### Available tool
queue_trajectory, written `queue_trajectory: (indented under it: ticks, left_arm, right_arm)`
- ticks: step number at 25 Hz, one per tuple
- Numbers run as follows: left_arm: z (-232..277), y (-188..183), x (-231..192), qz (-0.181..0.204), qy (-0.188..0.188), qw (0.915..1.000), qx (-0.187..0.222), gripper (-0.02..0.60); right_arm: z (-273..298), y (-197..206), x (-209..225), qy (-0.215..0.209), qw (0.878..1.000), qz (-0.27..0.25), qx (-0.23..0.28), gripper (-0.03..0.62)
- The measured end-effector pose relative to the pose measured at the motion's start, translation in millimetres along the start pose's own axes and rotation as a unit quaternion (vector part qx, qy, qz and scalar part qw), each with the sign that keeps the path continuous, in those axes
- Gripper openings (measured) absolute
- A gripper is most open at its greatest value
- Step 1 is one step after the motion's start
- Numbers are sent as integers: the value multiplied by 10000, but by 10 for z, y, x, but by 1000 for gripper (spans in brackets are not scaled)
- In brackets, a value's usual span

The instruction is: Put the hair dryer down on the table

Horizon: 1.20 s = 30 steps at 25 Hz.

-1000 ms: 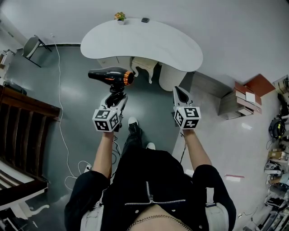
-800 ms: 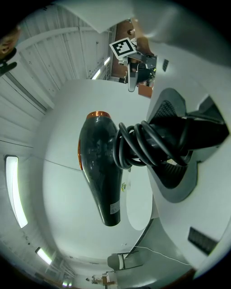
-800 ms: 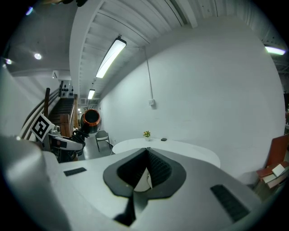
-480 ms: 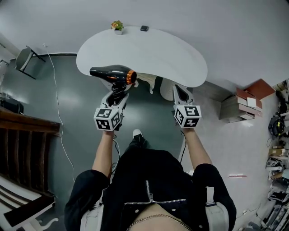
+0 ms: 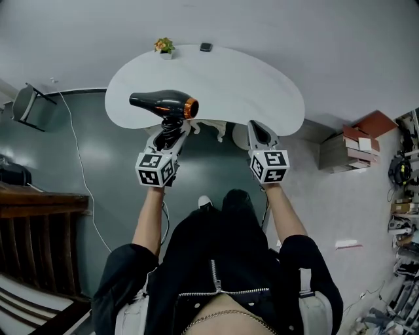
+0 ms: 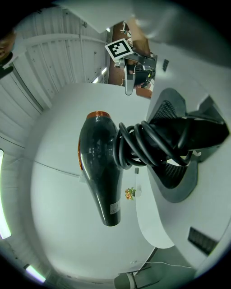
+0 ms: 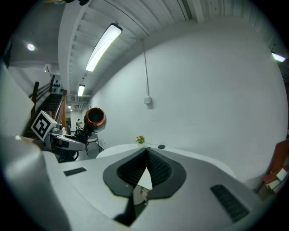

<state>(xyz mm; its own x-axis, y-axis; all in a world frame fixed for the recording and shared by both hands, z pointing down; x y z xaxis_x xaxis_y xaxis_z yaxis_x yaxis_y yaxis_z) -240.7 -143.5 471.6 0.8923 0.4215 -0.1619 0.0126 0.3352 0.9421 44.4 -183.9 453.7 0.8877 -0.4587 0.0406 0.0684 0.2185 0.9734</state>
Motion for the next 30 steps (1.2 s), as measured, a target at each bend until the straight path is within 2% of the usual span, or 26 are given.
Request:
queue_trajectory:
  ticks: [7,18,23,30]
  left_arm:
    - [406,-151,-163,27,145,9999,29,249]
    - [1013,-502,-396,103,184,9998,50,249]
    - [1126,-421,-474,59,185,9997,-135,249]
    - [1309,-112,-483,-160,200,9988,-408,249]
  right_arm:
    - [302,-28,245,164,9999,19,-19,3]
    - [961,-335,599,97,9999,-100,38,5]
    - [1098,-286,643,77,9999,-53,-82,5]
    - [1158,-43,720,63,9994,21,-353,5]
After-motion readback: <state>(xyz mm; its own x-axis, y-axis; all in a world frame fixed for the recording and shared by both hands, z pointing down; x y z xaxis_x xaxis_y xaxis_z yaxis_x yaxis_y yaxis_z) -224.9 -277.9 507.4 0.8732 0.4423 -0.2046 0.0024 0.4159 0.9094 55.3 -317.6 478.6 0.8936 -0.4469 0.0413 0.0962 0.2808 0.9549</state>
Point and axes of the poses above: the fingertips, and each gripper's own axes: z forward along the fingers, x to its right, y out of its underside, the point moved 6 cm from there along -z, backward along the fingers, and after that the axes turned 3 degrees about y, right-handed, at the moved point
